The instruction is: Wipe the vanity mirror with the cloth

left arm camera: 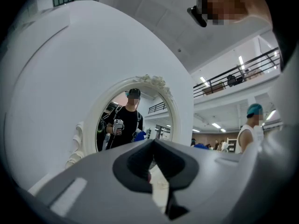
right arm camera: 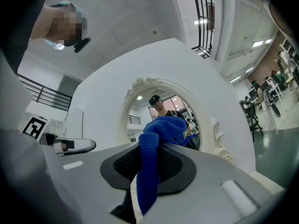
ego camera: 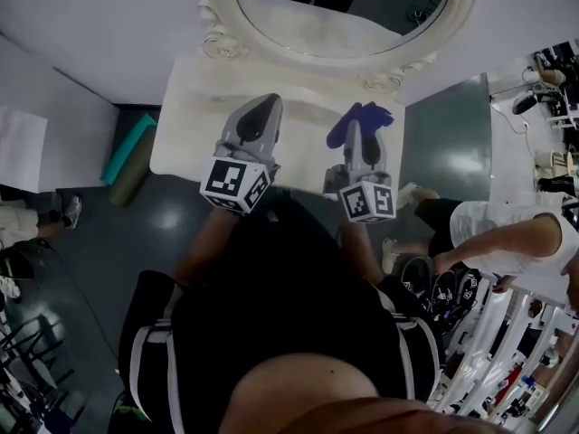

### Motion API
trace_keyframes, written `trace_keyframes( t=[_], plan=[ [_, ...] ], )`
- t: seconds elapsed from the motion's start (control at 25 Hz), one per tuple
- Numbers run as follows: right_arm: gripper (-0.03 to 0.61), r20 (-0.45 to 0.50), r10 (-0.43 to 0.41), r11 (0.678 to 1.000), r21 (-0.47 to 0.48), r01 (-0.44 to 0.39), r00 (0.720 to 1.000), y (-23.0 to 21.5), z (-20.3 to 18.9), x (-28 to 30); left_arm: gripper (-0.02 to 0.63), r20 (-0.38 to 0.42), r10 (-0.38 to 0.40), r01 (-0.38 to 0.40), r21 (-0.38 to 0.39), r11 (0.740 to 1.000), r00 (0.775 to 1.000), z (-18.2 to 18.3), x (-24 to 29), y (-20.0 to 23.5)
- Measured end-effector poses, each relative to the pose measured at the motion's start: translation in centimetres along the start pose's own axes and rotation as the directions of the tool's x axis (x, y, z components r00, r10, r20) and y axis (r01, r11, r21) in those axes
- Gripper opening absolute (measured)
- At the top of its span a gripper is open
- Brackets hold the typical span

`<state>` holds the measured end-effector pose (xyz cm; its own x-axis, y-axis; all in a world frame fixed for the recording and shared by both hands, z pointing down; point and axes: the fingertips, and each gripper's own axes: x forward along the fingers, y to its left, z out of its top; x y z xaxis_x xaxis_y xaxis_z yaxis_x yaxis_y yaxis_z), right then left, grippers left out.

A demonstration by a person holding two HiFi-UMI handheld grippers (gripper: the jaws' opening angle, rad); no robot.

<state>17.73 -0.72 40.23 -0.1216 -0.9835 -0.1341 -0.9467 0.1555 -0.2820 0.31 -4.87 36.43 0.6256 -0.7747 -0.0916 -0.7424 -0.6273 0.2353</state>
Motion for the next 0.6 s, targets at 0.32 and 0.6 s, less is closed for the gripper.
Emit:
trace_keyframes(
  t=[0.32, 0.6],
  plan=[
    [0.077, 0.057, -0.026, 1.000, 0.017, 0.025, 0.998, -4.4, 1.5, 6.4, 0.011, 0.019, -0.030, 0.030, 0.020, 0.999, 0.999, 1.1, 7.5, 0.8],
    [0.077, 0.089, -0.070, 0.997, 0.032, 0.068, 0.994, -8.4, 2.5, 11.1, 0.011, 0.002, -0.044, 0.044, 0.006, 0.999, 0.999, 1.1, 12.3, 1.7]
  ],
)
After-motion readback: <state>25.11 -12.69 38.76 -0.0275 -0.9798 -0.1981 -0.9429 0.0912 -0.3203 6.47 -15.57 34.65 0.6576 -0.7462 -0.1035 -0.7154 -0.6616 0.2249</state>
